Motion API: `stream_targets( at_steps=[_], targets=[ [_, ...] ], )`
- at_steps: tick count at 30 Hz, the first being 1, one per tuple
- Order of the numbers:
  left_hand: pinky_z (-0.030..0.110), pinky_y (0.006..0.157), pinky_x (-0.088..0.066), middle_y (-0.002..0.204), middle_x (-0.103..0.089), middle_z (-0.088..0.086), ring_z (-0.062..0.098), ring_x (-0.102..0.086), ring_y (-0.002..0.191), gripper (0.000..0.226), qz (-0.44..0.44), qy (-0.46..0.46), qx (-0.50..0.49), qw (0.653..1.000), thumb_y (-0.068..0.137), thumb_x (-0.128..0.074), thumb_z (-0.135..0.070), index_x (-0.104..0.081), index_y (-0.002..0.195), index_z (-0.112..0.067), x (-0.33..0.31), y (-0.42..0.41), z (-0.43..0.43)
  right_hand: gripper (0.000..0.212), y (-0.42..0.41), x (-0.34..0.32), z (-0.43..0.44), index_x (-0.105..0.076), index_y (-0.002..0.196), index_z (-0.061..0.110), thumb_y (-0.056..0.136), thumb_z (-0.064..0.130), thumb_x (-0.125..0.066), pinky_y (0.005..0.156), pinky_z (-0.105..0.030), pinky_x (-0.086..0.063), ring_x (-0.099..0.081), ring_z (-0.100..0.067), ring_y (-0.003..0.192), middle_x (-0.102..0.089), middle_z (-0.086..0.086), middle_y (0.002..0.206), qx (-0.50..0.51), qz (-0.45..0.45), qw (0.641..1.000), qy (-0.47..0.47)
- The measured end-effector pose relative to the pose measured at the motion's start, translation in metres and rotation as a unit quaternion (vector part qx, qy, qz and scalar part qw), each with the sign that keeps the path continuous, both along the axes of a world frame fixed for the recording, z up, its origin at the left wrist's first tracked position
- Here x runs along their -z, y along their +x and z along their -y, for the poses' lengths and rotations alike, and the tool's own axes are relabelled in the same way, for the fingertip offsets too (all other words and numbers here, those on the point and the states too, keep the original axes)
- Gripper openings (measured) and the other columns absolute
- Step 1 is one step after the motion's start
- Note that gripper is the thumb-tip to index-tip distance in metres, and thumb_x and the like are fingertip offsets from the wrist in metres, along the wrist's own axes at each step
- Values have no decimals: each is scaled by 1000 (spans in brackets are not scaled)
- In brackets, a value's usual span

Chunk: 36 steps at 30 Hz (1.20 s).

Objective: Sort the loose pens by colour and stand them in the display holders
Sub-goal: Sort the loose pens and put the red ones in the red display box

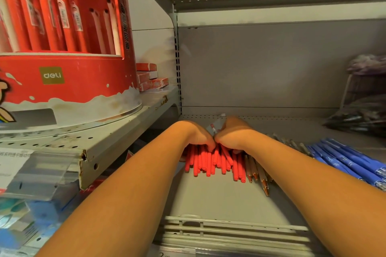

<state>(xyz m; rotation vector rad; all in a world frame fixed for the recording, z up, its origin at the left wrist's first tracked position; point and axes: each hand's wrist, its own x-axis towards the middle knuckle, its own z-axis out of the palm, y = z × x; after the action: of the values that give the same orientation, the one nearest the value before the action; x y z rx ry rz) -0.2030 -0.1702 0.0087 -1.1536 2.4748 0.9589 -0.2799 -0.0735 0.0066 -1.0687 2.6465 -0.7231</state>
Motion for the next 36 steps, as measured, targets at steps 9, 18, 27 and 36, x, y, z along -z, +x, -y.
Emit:
stream_targets(
  at_steps=[9,18,27,36],
  targets=[
    [20,46,-51,42,-59,6,18,-56,34,21,23,-25,45,998,90,-47,-17,-57,74,-8,-2,-7,-15,13,-7,5,-5,-60,85,9,89,21,-64,48,-28,-55,-63,-23,60,-65,-10,81,15,11,999,-35],
    [26,41,-52,52,-66,19,26,-63,38,26,72,-52,38,995,88,-42,-16,-61,80,-1,8,-17,-21,25,-7,1,-5,-61,72,6,86,25,-66,48,-26,-51,-58,-23,46,-60,-10,61,39,7,996,-80],
    [32,61,-57,70,-72,17,22,-62,47,25,42,-156,43,986,93,-48,-14,-66,87,1,10,-6,-22,23,-9,3,-8,-55,66,8,86,17,-62,50,-27,-49,-53,-23,42,-51,-8,54,36,11,994,-103],
    [33,70,-59,87,-71,10,24,-71,76,14,-54,-145,-10,988,84,-67,-23,-65,90,-11,11,3,-9,30,-8,2,-10,-54,65,10,90,25,-62,53,-26,-51,-55,-22,44,-53,-7,51,49,18,991,-122]
  ],
)
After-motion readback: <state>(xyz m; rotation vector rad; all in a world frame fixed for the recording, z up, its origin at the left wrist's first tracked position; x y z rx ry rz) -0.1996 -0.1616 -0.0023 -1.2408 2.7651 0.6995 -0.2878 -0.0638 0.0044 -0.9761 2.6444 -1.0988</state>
